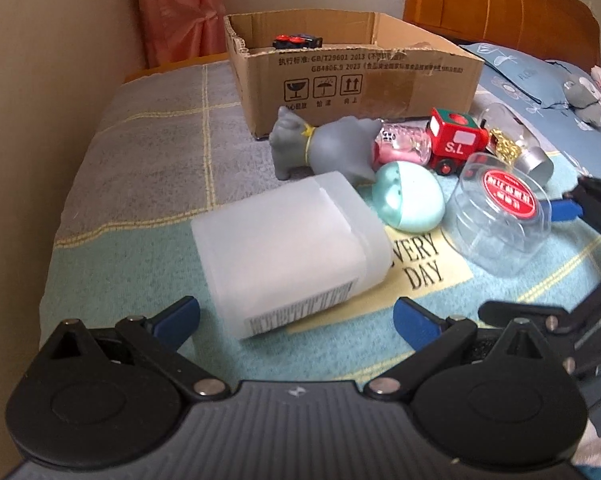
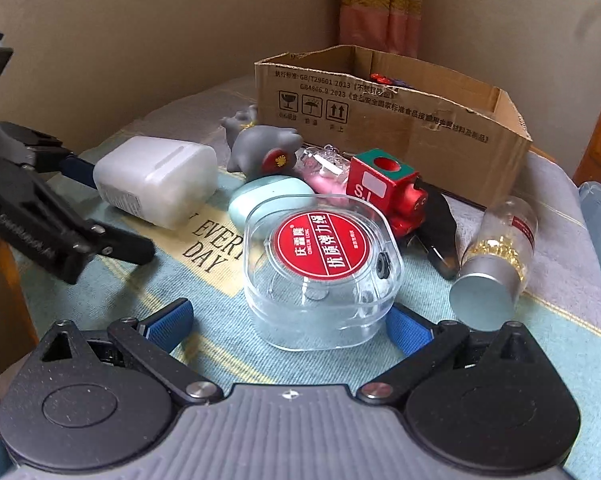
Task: Organize rigid objects
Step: 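Close left tool on the white box while right tool grips the red-labelled container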
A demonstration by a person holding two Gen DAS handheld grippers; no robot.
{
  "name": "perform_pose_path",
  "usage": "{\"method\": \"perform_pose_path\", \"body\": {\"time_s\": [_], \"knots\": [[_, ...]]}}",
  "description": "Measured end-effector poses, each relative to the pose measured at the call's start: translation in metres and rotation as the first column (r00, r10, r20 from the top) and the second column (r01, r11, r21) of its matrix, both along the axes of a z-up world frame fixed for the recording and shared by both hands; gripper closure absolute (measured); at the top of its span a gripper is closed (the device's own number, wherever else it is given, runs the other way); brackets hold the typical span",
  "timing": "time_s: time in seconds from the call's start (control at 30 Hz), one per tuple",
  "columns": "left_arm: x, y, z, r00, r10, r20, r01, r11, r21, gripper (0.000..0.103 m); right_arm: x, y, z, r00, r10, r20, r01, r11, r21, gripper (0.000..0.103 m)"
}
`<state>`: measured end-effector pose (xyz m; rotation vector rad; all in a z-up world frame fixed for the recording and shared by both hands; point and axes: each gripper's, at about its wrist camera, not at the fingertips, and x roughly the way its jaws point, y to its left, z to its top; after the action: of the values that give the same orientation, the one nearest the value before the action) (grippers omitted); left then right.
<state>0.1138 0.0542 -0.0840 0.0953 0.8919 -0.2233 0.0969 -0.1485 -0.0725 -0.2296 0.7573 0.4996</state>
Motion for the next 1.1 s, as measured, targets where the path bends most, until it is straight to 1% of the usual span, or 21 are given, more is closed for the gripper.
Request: {"method": "perform_pose_path", "body": {"time_s": [0.1,0.23,0.37,0.5,0.67,0.77,0.8,0.97,1.0,1.03,1.07,1.1], "knots": [[0.007,-0.007,0.002,1.000,0.023,-0.001,-0.023,1.000,0.021,0.001,-0.003,0.000,-0.001,1.000,-0.010,0.012,0.010,1.000,0.007,0.000],[0.016,-0.017,0.005,0.999,0.049,0.016,-0.050,0.996,0.069,0.001,-0.003,0.000,-0.002,1.000,-0.015,0.018,0.015,1.000,0.010,0.000],[0.014,-0.013,0.006,0.997,0.064,0.036,-0.068,0.992,0.106,0.001,-0.004,0.001,-0.002,1.000,-0.020,0.014,0.019,1.000,0.008,0.000],[0.013,-0.005,0.006,0.996,0.083,0.019,-0.084,0.993,0.084,0.001,-0.001,0.001,-0.001,1.000,-0.020,0.003,0.020,1.000,-0.002,0.000],[0.023,-0.009,0.011,0.995,0.094,0.018,-0.095,0.995,0.041,0.001,0.013,0.006,0.003,0.999,-0.032,0.010,0.032,0.999,-0.023,0.000],[0.030,-0.011,0.011,0.995,0.097,0.015,-0.097,0.995,0.032,0.001,0.021,0.009,0.008,1.000,-0.023,0.003,0.023,0.999,-0.029,0.000],[0.031,-0.012,0.012,0.995,0.103,0.013,-0.103,0.994,0.030,0.003,0.023,0.009,0.010,1.000,-0.021,-0.002,0.021,0.999,-0.034,0.000],[0.038,-0.007,0.013,0.994,0.109,-0.013,-0.110,0.994,-0.007,0.006,0.030,0.011,0.016,1.000,0.007,-0.029,-0.009,0.997,-0.079,0.014],[0.038,-0.006,0.012,0.994,0.112,-0.018,-0.112,0.994,-0.001,0.011,0.032,0.012,0.017,0.999,0.010,-0.039,-0.013,0.997,-0.082,0.018],[0.039,-0.005,0.012,0.993,0.117,-0.021,-0.117,0.993,0.008,0.017,0.033,0.012,0.017,0.999,0.010,-0.052,-0.015,0.996,-0.090,0.020],[0.040,-0.004,0.012,0.993,0.116,-0.025,-0.116,0.993,0.011,0.017,0.034,0.013,0.017,0.998,0.008,-0.055,-0.014,0.995,-0.102,0.022],[0.040,-0.002,0.012,0.993,0.111,-0.031,-0.111,0.994,0.001,0.017,0.034,0.013,0.017,0.998,0.012,-0.057,-0.018,0.994,-0.109,0.022]]}}
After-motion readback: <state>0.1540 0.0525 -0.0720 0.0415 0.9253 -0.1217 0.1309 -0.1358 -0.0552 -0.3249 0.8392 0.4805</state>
